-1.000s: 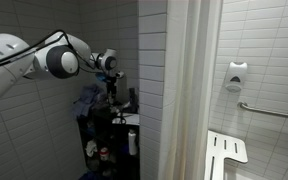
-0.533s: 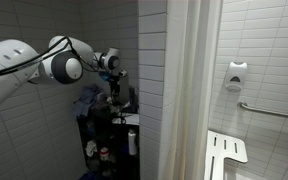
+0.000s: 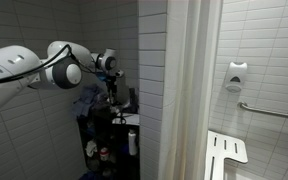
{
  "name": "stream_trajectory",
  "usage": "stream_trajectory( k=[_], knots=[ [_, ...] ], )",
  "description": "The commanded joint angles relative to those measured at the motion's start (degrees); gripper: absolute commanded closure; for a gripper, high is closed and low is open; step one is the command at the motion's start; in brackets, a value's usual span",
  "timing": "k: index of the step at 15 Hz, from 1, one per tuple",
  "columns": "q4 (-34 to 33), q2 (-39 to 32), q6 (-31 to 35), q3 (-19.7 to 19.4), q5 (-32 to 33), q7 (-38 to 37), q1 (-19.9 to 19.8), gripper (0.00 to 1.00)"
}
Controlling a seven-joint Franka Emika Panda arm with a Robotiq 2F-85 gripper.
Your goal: Pick up the dog plush toy then place it back on the cabinet.
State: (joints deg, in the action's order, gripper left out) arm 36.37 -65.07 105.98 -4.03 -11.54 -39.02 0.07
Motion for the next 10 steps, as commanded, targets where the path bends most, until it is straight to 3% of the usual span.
stream_trajectory(
  k=[1,10],
  knots=[
    [-4.85,-3.26,-1.85,-0.41,0.57,-1.08,-0.05,0.00],
    [-6.43,-4.00,-5.66,-0.65,0.43,-2.91,-1.59,0.00]
  ],
)
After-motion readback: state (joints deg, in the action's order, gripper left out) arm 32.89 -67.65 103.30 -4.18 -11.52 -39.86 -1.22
